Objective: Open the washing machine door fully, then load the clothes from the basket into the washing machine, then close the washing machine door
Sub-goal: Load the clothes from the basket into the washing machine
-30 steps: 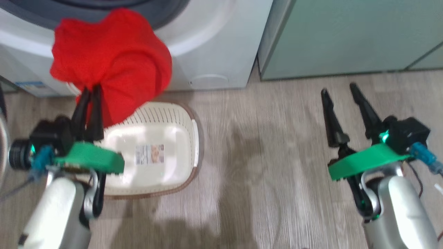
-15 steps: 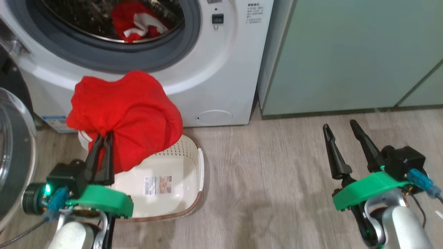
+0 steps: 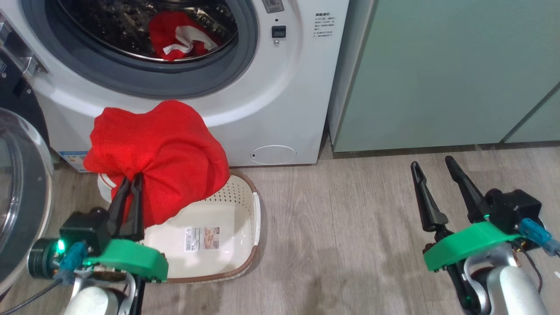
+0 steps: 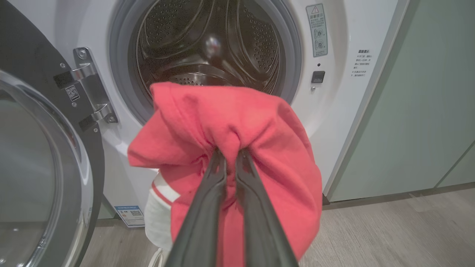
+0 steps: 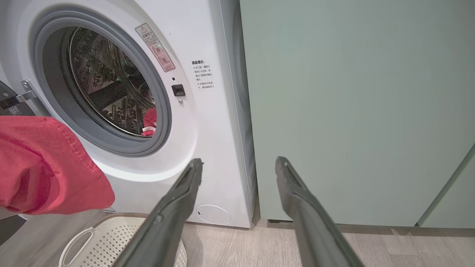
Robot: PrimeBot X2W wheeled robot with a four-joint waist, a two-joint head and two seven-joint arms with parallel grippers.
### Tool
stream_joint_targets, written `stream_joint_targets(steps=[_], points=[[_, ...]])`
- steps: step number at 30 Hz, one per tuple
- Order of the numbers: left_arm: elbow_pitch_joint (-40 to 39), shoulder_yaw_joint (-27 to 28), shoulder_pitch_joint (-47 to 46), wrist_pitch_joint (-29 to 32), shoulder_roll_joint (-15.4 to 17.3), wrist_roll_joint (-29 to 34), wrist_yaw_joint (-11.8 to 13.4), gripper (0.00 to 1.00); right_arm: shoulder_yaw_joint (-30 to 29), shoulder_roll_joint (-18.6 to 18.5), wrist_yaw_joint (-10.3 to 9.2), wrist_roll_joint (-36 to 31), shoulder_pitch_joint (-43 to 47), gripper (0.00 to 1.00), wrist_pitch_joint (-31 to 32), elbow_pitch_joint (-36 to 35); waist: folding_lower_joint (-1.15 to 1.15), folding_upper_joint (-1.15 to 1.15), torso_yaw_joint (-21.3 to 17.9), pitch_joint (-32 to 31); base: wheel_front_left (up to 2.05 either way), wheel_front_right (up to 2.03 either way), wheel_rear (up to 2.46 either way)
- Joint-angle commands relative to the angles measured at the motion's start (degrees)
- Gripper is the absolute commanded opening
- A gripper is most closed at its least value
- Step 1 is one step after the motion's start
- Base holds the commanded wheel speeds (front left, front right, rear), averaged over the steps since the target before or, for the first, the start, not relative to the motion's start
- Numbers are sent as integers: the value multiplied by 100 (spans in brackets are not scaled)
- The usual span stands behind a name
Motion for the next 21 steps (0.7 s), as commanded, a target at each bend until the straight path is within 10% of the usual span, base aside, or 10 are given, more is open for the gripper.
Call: stream_joint_targets(steps=[1,21], points=[[-194,227,-220,-10,153,-24,51,0,101,3,0,2,-83,100,-5,-236,1,-1,9,17,0,0,0],[14,226,-441,-130,131,-120,27,0,116,3,0,5,-167,100,-34,-263,1,-1,16,161,0,0,0]])
